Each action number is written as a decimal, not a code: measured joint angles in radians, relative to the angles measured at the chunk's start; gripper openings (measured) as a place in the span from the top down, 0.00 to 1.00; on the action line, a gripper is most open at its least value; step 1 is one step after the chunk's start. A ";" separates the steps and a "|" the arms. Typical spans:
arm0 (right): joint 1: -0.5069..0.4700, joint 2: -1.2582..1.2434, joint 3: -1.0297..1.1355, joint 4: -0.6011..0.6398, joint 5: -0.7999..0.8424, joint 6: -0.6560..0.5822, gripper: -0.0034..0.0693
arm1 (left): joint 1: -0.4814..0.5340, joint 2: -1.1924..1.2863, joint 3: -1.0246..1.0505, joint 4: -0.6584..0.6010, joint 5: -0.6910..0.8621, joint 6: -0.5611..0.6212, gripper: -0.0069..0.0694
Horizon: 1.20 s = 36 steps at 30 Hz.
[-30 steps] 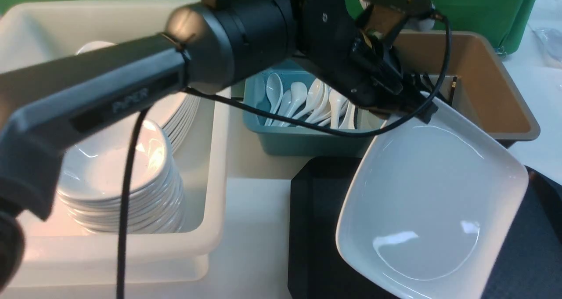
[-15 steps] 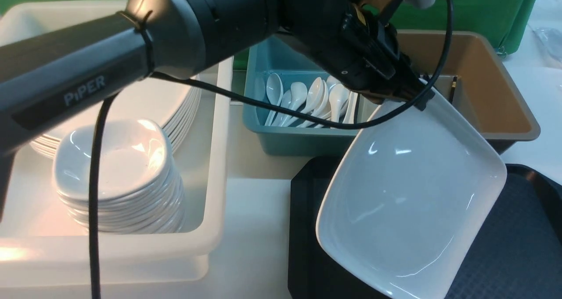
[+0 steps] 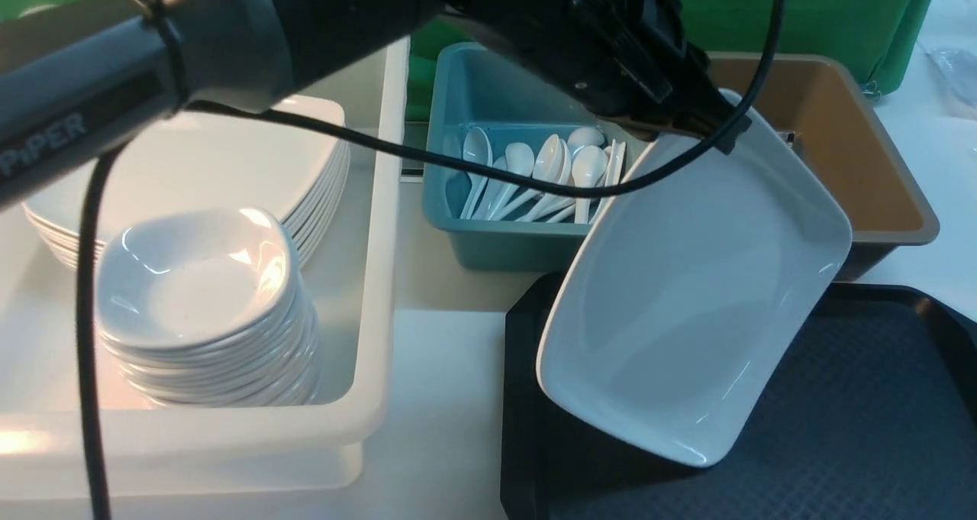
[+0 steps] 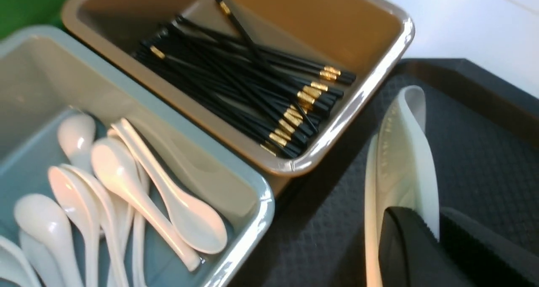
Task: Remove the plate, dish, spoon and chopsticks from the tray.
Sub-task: Use the left arm to put the plate into the large storage box on the left
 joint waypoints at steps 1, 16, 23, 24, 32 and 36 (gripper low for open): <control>0.000 0.000 0.000 0.000 0.000 0.000 0.76 | 0.000 -0.004 0.000 0.001 0.000 0.000 0.88; 0.000 0.000 0.000 0.000 0.003 0.001 0.76 | 0.000 -0.049 0.001 0.022 0.003 0.000 0.88; 0.000 0.000 0.000 0.000 0.003 0.000 0.76 | 0.000 -0.116 0.001 0.091 -0.004 -0.027 0.88; 0.000 0.000 0.000 0.000 0.003 0.000 0.76 | 0.000 -0.122 0.001 0.101 -0.004 -0.033 0.88; 0.000 0.000 0.000 0.000 0.003 0.000 0.76 | 0.012 -0.165 -0.001 0.170 0.001 -0.079 0.88; 0.000 0.000 0.000 0.000 0.003 0.001 0.76 | 0.052 -0.165 -0.001 0.153 0.012 -0.108 0.88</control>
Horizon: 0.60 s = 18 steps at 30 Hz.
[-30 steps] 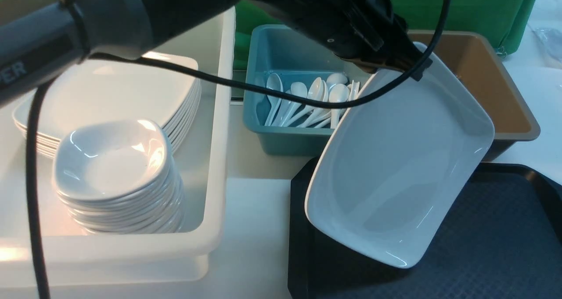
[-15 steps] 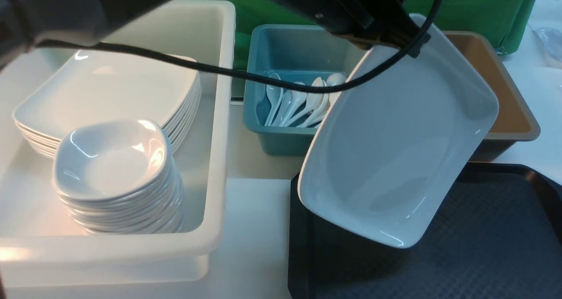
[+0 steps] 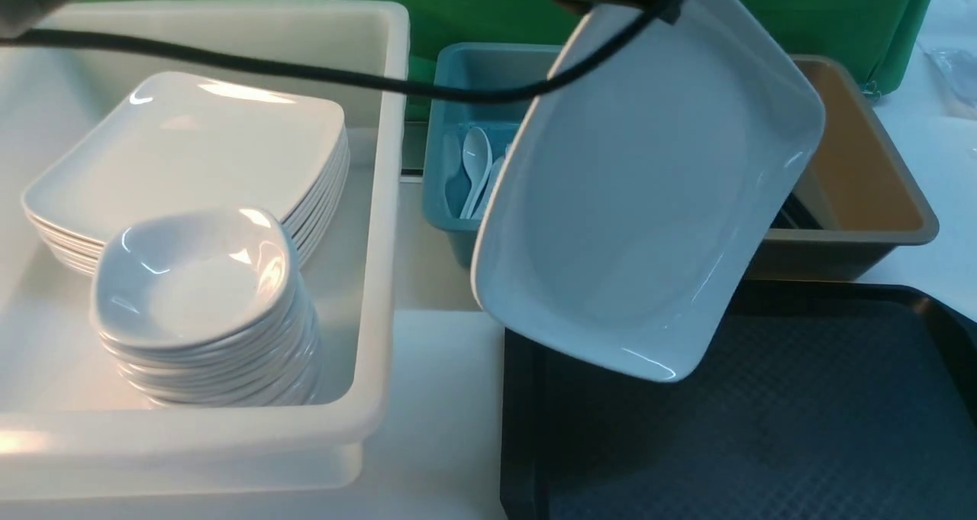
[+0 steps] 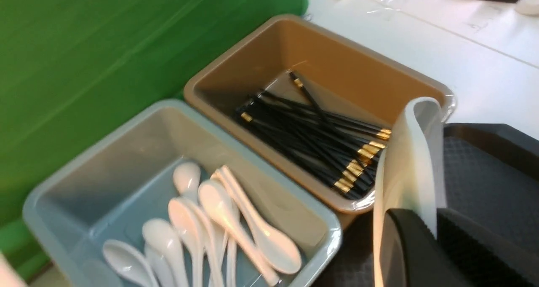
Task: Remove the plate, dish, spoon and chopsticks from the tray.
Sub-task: Use the left arm to put the plate into the large storage box on the left
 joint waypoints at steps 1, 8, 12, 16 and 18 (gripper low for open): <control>0.000 0.000 0.000 0.000 0.000 -0.001 0.76 | 0.027 0.000 0.000 -0.011 0.004 -0.002 0.88; 0.000 0.000 0.000 0.000 0.000 -0.001 0.76 | 0.184 -0.019 0.000 -0.133 0.005 0.014 0.88; 0.000 0.000 0.000 0.000 0.000 -0.001 0.76 | 0.258 -0.043 0.000 -0.221 -0.002 0.043 0.88; 0.000 0.000 0.000 0.000 0.000 -0.001 0.76 | 0.330 -0.065 0.000 -0.281 -0.002 0.064 0.88; 0.000 0.000 0.000 0.000 0.000 -0.001 0.76 | 0.369 -0.075 0.000 -0.296 -0.002 0.069 0.88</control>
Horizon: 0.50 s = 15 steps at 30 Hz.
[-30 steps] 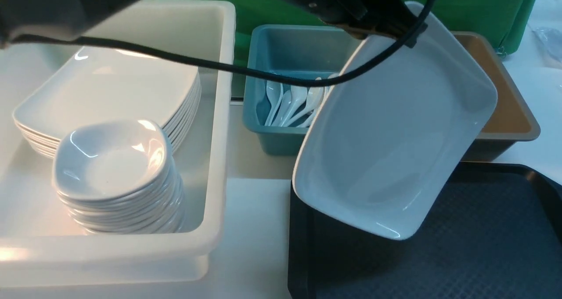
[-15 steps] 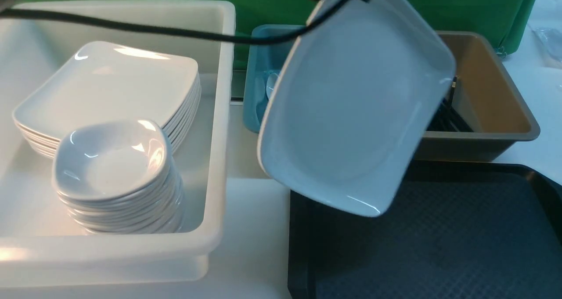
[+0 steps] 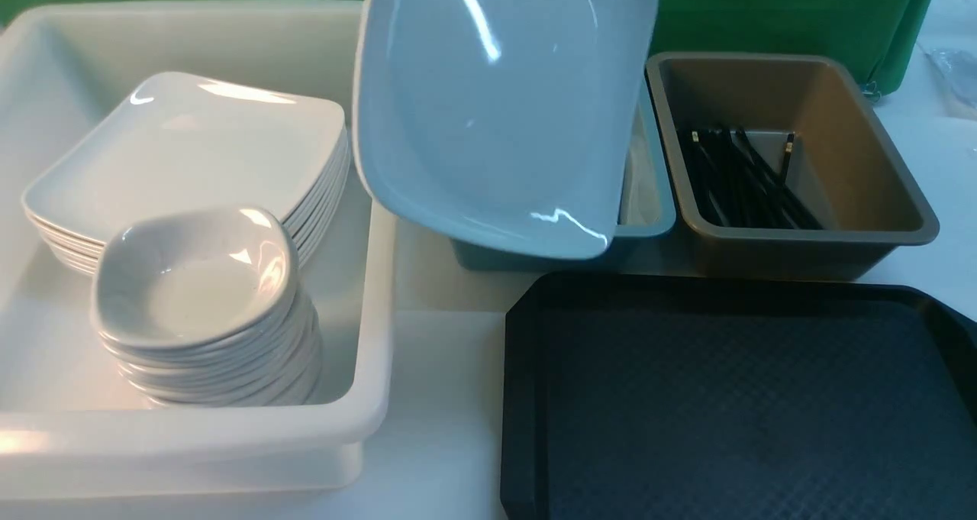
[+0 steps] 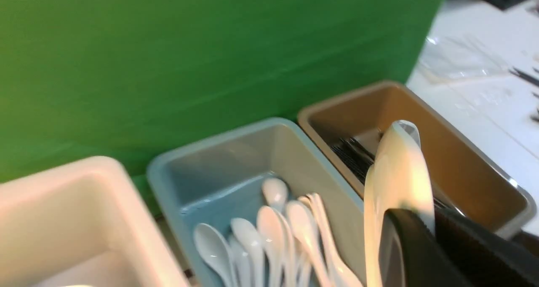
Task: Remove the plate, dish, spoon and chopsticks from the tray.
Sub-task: Use the left arm to put the plate into the large storage box on the left
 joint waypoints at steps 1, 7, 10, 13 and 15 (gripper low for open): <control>0.000 0.000 0.000 0.000 0.000 0.000 0.76 | 0.010 -0.005 0.000 -0.003 0.000 0.004 0.88; 0.000 0.000 0.000 0.000 0.000 0.000 0.76 | 0.111 -0.044 0.000 -0.008 0.000 0.020 0.88; 0.000 0.000 0.000 0.000 0.000 0.000 0.76 | 0.173 -0.073 0.000 -0.009 0.000 0.020 0.88; 0.000 0.000 0.000 0.000 0.000 0.000 0.76 | 0.247 -0.100 0.000 -0.011 0.000 0.020 0.88; 0.000 0.000 0.000 0.000 0.000 0.000 0.76 | 0.274 -0.104 0.000 -0.012 0.000 0.020 0.88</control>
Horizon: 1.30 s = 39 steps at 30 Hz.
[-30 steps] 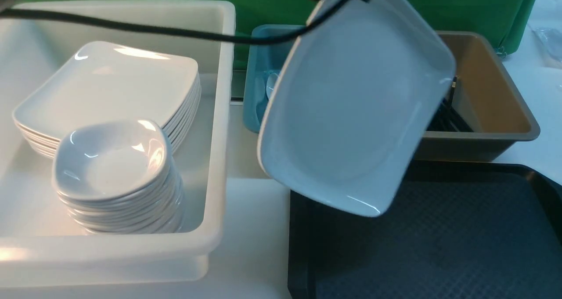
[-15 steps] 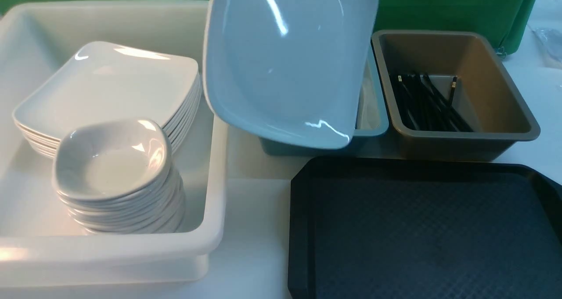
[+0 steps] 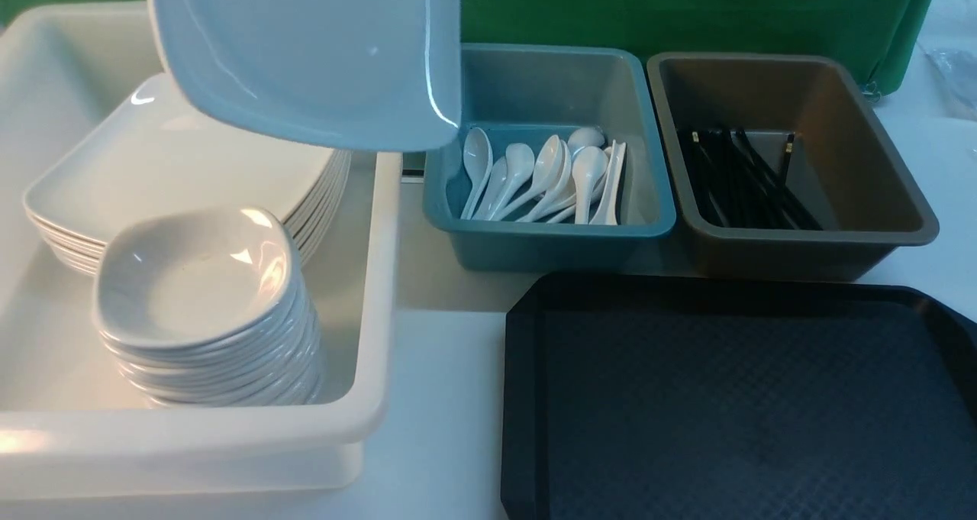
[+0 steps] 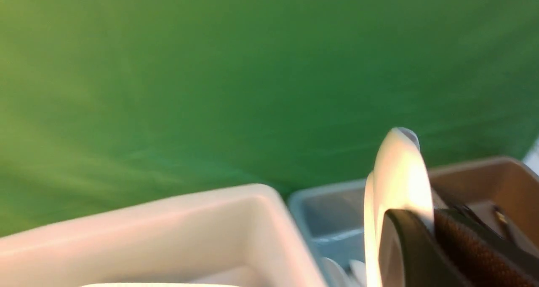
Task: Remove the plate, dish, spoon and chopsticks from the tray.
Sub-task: Use the left arm to put the plate into the large storage box on the left
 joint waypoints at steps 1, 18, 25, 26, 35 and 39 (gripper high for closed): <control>0.000 0.000 0.000 0.000 0.000 0.000 0.76 | 0.028 -0.004 0.000 -0.001 0.000 -0.002 0.88; 0.000 0.000 0.000 0.000 0.000 0.000 0.76 | 0.367 0.047 0.000 -0.068 0.000 -0.037 0.87; 0.000 0.000 0.000 0.000 0.000 0.001 0.76 | 0.379 0.151 0.000 -0.133 -0.001 -0.038 0.87; 0.000 0.000 0.000 0.000 0.000 0.001 0.76 | 0.379 0.160 0.000 -0.140 -0.002 -0.039 0.87; 0.000 0.000 0.000 0.000 0.000 0.003 0.75 | 0.381 0.270 0.000 -0.167 -0.045 -0.093 0.87; 0.000 0.000 0.000 0.000 -0.011 0.011 0.75 | 0.381 0.290 0.023 -0.185 -0.104 -0.115 0.87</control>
